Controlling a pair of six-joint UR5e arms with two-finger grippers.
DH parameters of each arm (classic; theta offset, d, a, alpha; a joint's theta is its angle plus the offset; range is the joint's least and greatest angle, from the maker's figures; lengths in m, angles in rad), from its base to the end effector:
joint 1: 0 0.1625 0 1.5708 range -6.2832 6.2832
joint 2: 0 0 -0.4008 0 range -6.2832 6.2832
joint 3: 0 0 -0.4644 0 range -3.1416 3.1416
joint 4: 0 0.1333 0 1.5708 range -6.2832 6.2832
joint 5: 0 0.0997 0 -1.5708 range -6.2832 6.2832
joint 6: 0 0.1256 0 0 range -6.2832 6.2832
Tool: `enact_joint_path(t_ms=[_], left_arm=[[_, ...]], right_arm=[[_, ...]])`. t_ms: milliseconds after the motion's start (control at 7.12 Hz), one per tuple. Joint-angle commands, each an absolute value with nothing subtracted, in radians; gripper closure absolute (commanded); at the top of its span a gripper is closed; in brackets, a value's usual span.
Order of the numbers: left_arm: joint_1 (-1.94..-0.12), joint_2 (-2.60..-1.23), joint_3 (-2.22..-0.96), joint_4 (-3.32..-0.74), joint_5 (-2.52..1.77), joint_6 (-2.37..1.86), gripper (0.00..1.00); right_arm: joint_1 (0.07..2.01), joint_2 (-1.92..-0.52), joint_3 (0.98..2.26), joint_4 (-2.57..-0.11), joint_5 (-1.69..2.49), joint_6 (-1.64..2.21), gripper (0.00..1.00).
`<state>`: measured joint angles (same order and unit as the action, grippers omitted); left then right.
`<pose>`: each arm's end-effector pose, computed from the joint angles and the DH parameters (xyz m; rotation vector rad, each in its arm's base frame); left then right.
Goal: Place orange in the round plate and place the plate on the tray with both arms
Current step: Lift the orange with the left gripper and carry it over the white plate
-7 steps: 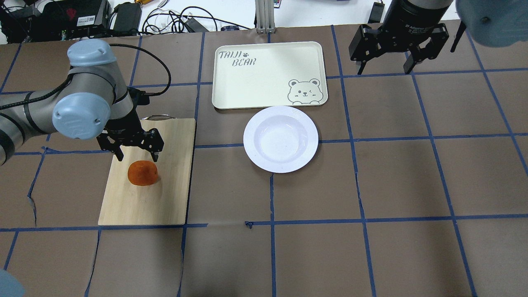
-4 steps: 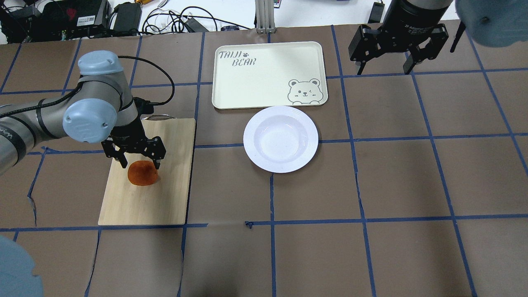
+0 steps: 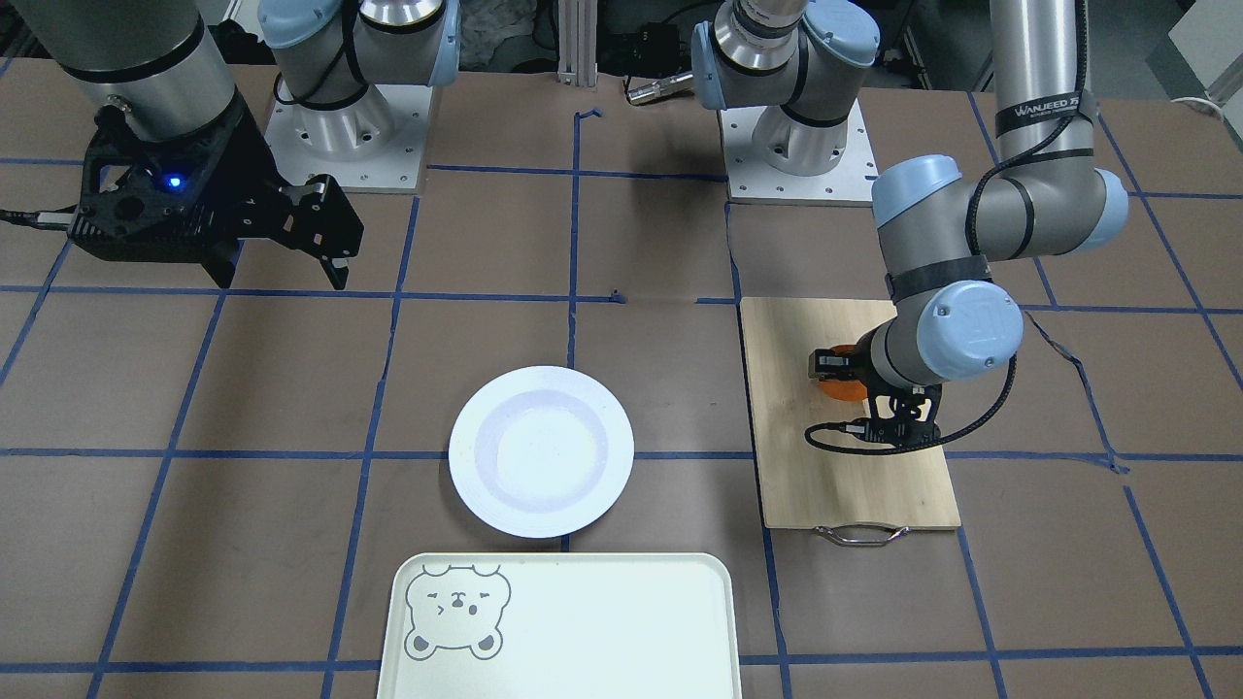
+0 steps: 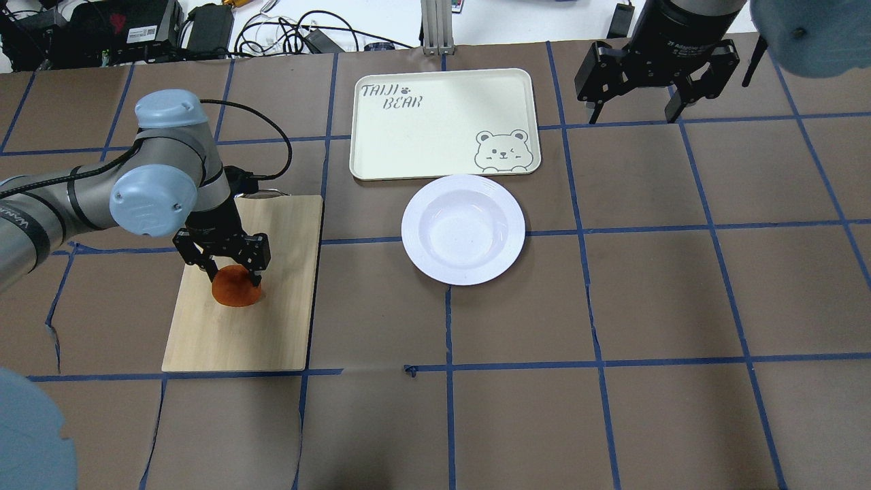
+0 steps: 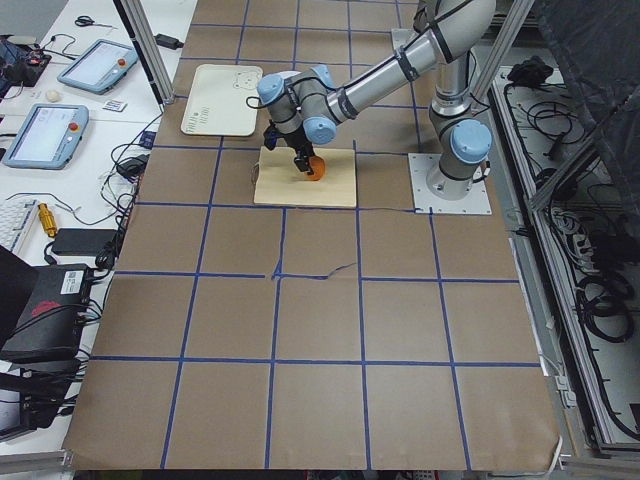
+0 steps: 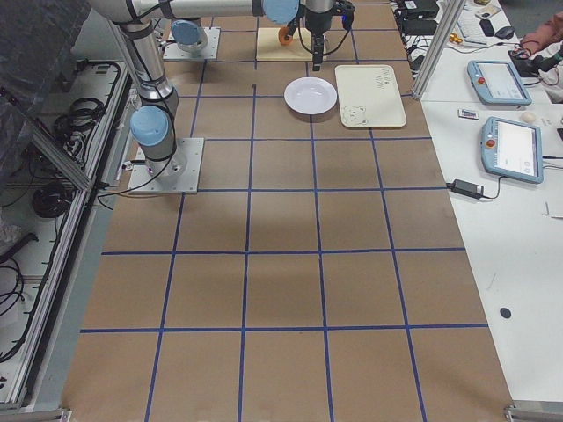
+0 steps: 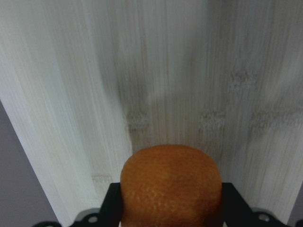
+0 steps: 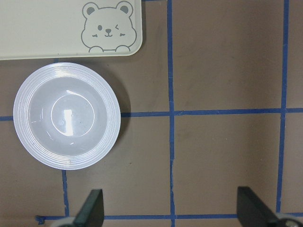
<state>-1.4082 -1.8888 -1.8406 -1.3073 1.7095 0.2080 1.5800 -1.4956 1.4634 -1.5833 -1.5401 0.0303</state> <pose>-0.0227 -0.5779 0.1360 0.1029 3.0196 0.5244 0.1427 -0.5982 0.4562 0.0317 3.1091 -0.0685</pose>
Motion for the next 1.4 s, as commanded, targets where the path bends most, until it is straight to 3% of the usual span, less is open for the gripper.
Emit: enact_joint_path(t_ms=[0,702,1263], left_arm=[[-1.434,-1.902,-1.696,-1.368,1.651,0.117,0.94],[-1.792,-1.957,-1.598,-1.312,1.417,-0.338,0.93],[-1.940,-2.126,-1.594,-0.958,1.420,-0.522,0.93]], right_arm=[[1.580,-1.496,1.463,-1.583,-1.540,0.031,0.00],[1.580,-1.494,1.465,-1.575,-1.540,0.031,0.00],[1.578,-1.500,1.491,-1.588,-1.540,0.032,0.00]])
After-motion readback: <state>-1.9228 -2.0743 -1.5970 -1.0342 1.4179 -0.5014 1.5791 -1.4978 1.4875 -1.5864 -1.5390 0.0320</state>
